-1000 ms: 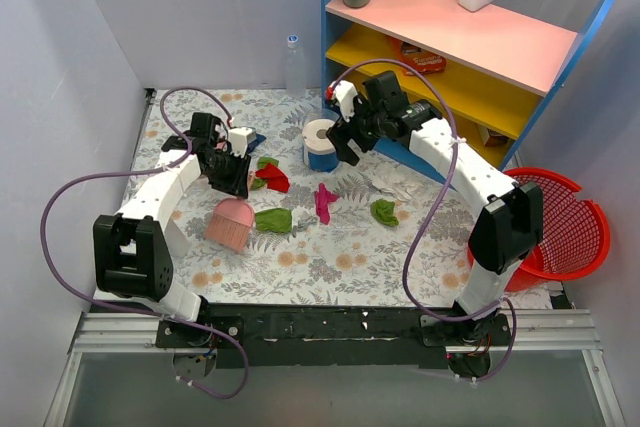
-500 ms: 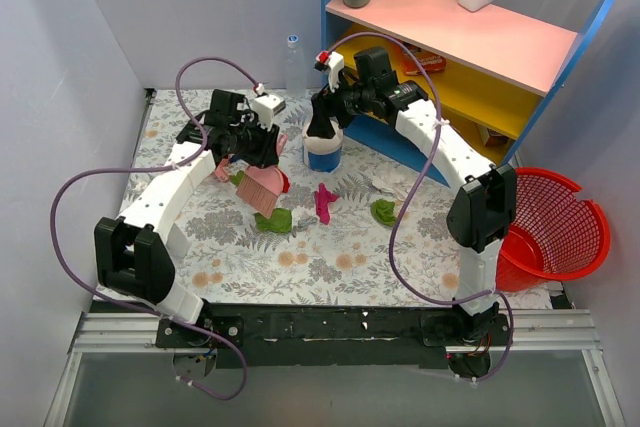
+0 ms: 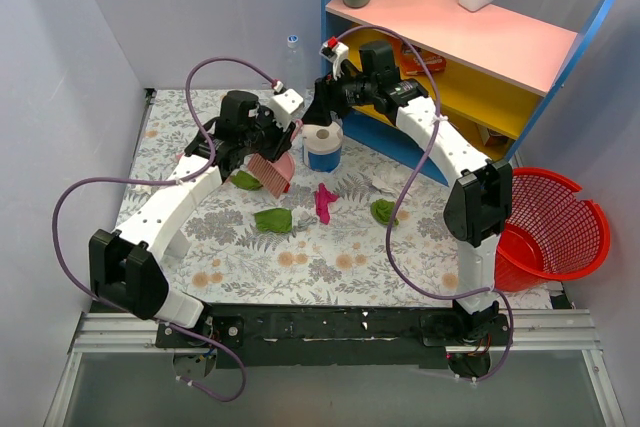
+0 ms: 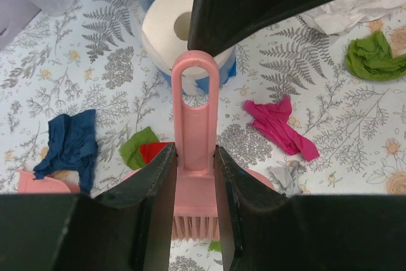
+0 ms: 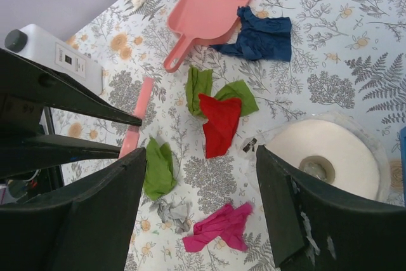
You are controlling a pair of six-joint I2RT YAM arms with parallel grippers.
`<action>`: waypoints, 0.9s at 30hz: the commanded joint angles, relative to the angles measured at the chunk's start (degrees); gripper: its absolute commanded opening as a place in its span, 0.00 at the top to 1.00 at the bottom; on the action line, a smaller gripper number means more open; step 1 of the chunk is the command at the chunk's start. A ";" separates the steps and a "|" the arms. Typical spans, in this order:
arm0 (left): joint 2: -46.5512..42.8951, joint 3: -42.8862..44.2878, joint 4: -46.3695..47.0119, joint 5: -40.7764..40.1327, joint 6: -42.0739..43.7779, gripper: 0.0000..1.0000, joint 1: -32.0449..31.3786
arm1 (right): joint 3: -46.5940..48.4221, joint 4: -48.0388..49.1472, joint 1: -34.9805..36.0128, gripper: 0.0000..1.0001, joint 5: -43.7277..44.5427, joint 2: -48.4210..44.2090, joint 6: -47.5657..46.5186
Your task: Sweep away the paper scraps from the table
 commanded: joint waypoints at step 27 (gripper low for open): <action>1.86 4.42 4.13 -4.04 5.80 1.00 -5.34 | 1.62 4.77 -4.62 0.22 -19.53 1.04 6.62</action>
